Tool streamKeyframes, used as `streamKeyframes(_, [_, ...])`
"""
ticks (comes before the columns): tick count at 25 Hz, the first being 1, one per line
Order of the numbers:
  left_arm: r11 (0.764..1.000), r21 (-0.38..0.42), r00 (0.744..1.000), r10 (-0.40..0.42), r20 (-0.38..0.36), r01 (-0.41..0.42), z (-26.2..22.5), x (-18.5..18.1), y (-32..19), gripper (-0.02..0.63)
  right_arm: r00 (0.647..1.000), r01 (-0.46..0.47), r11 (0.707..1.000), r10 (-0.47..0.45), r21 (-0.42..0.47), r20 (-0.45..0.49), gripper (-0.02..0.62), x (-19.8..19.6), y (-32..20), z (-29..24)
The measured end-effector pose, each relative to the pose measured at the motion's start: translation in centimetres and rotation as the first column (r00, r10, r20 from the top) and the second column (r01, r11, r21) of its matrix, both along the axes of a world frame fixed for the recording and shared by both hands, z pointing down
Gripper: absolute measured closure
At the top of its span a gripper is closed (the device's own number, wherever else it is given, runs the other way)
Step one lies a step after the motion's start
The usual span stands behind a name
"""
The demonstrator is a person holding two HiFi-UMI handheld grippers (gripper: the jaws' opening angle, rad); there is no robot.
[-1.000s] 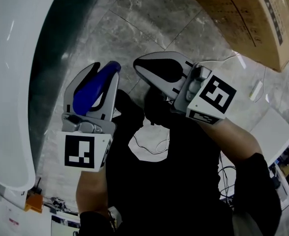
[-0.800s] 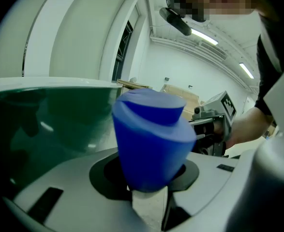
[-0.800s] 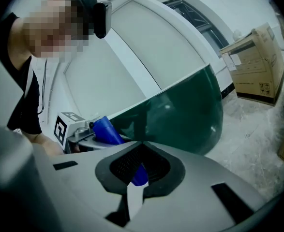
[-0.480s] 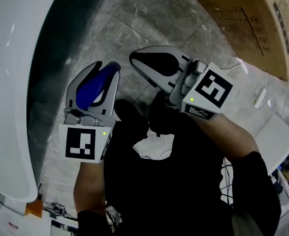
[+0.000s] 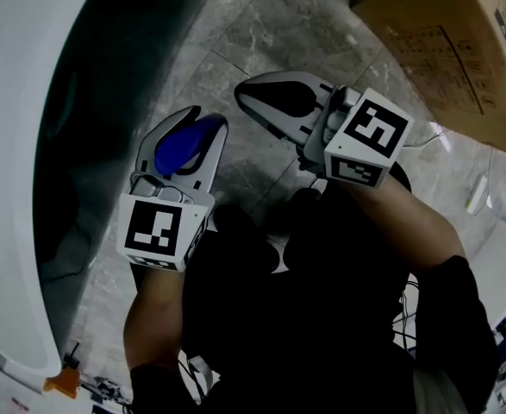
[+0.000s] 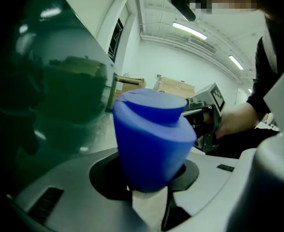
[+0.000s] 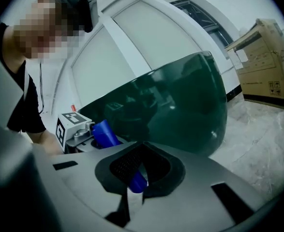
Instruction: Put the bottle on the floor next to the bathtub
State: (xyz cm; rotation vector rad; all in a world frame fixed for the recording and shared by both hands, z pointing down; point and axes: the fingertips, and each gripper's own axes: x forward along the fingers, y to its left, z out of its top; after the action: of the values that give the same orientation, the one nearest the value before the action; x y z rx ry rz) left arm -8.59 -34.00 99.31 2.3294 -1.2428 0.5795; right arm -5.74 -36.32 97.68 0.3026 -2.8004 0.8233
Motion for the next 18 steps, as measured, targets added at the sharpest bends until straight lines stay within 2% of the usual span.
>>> streamKeyframes(4, [0.999, -0.021, 0.999, 0.045, 0.014, -0.044, 2.0, 0.4, -0.1, 0.448, 1.0, -0.029, 0.999, 0.029, 0.014, -0.004, 0.568, 0.6, -1.4, 1.2])
streamKeyframes(9, [0.997, -0.066, 0.999, 0.043, 0.016, -0.042, 4.3, 1.0, -0.4, 0.448, 0.999, -0.013, 0.995, 0.017, 0.099, -0.04, 0.568, 1.3, -1.9, 1.6])
streamKeyframes(12, [0.995, -0.095, 0.999, 0.044, 0.019, -0.042, 5.5, 1.3, -0.7, 0.448, 0.997, -0.031, 0.995, 0.038, 0.096, -0.064, 0.568, 2.0, -2.1, 2.0])
streamKeyframes(15, [0.995, -0.09, 0.998, 0.048, 0.038, -0.044, 5.8, 1.8, -1.7, 0.448, 0.999, -0.008, 0.994, 0.013, 0.112, -0.048, 0.568, 2.9, -2.3, 1.8])
streamKeyframes(18, [0.996, -0.085, 0.995, 0.043, 0.089, -0.035, 6.6, 2.1, -1.8, 0.448, 0.99, -0.023, 0.988, 0.044, 0.156, -0.135, 0.568, 4.5, -2.4, 3.1])
